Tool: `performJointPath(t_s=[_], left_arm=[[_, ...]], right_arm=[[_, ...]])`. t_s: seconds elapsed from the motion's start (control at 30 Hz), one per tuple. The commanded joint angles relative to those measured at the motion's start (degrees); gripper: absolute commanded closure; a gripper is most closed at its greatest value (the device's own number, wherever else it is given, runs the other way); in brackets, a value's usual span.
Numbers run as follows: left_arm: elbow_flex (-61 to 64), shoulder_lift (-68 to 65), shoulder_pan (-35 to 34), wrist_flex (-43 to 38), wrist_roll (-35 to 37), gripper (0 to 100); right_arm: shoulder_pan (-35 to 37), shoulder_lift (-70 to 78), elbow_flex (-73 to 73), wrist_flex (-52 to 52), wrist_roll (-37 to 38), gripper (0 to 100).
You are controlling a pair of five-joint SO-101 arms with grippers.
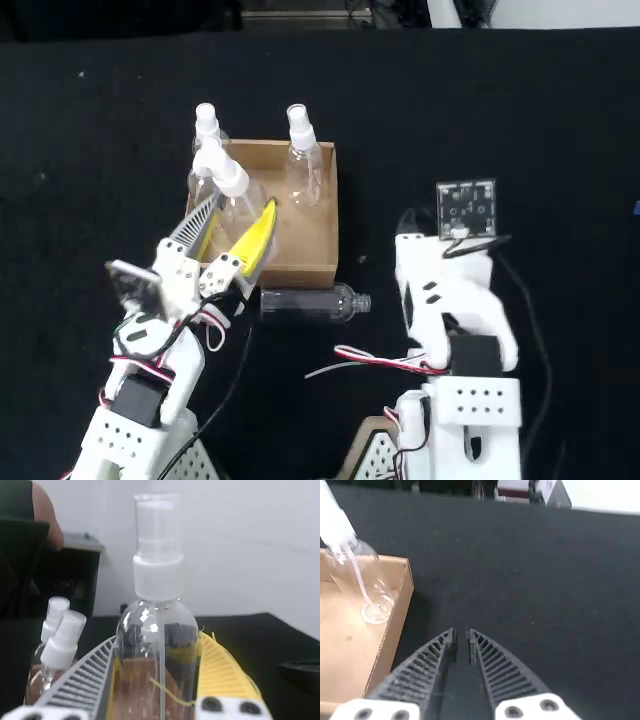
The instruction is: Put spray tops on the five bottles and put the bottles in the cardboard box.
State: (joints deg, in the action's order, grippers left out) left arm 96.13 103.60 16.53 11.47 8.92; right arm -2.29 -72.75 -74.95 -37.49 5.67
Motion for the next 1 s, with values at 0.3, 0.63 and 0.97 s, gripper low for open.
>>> performJointPath(t_s=[0.3,0.63,0.97], left_arm=[[1.2,0.8,-10.8,5.5,0.4,97],[1.2,0.8,-15.0,5.5,-0.3,97],[1.2,0.9,-33.8,6.6,-5.2,97]], right_arm=[[5.2,-1.5,-9.5,13.5,-0.2,98.4],[7.8,-1.5,-10.1,13.4,-0.2,98.4],[8.1,-1.6,-10.8,13.5,-0.1,98.4]])
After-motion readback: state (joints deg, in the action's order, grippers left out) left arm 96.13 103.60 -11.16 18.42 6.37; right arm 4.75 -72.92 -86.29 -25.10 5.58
